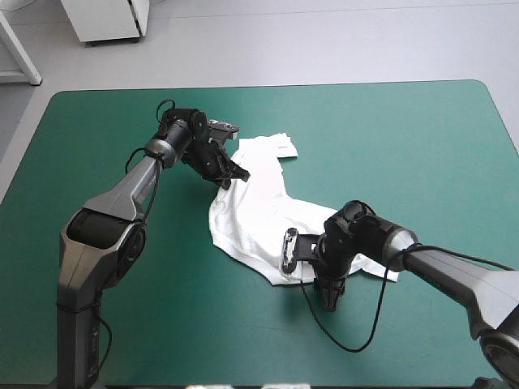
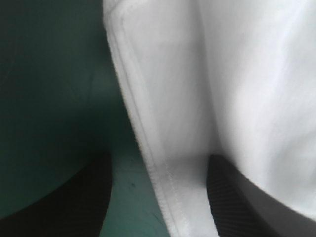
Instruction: Fold the cloth
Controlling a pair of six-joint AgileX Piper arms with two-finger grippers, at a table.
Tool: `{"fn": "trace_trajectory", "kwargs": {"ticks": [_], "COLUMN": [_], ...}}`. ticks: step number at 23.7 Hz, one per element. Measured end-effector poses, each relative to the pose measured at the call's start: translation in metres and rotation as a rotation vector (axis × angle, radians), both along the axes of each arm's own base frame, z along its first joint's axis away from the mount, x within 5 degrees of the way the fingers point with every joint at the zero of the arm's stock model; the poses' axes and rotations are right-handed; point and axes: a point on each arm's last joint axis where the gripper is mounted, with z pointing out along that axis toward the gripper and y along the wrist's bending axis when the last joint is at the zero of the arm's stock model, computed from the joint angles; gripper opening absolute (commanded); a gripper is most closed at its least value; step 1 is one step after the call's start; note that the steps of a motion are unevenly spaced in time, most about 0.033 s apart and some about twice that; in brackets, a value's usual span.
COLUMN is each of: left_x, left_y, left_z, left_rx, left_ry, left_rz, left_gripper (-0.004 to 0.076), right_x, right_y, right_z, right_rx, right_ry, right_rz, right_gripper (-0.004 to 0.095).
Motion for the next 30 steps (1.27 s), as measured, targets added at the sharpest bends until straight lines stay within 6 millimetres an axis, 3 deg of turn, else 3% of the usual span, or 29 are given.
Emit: {"fn": "trace_trajectory", "kwargs": {"ticks": [2,5,12,22,24,27,29,30], "left_x": [0.000,0.000,0.000,-0.003,-0.006,-0.020,-0.036,-0.048], "left_y": [-0.001,-0.001,-0.001,-0.003,-0.002,0.005,0.011,0.016], "left_z": [0.000,0.000,0.000,0.000,0.011,0.063,0.102,0.128], "left_rx": [-0.006,-0.012,-0.016,-0.029,-0.038,-0.047,-0.064,-0.079], "left_ry": [0.003,0.005,0.007,0.029,0.011,-0.094,-0.176,-0.234], "left_rz": [-0.001,-0.001,0.000,-0.006,-0.020,-0.034,-0.037,-0.038], "left_gripper": [-0.0007,-0.0007,-0.0008,-0.0009,-0.0009,-0.0009,-0.0009,-0.0009], "right_x": [0.001,0.003,0.009,0.021,0.023,0.039,0.045,0.046], "right_y": [0.001,0.003,0.007,0.013,0.013,-0.002,-0.012,-0.019], "right_z": [-0.003,-0.006,-0.010,-0.007,0.000,0.018,0.055,0.085], "right_rx": [-0.012,-0.026,-0.027,-0.005,-0.007,-0.102,-0.091,-0.057], "right_ry": [0.012,0.030,0.037,0.012,0.001,-0.130,-0.211,-0.275], "right_rz": [-0.003,-0.005,-0.021,-0.112,-0.159,-0.214,-0.272,-0.320], "right_gripper": [0.0537,0.0428,-0.0022,-0.0017,-0.0017,-0.0017,-0.0017,-0.0017]}}
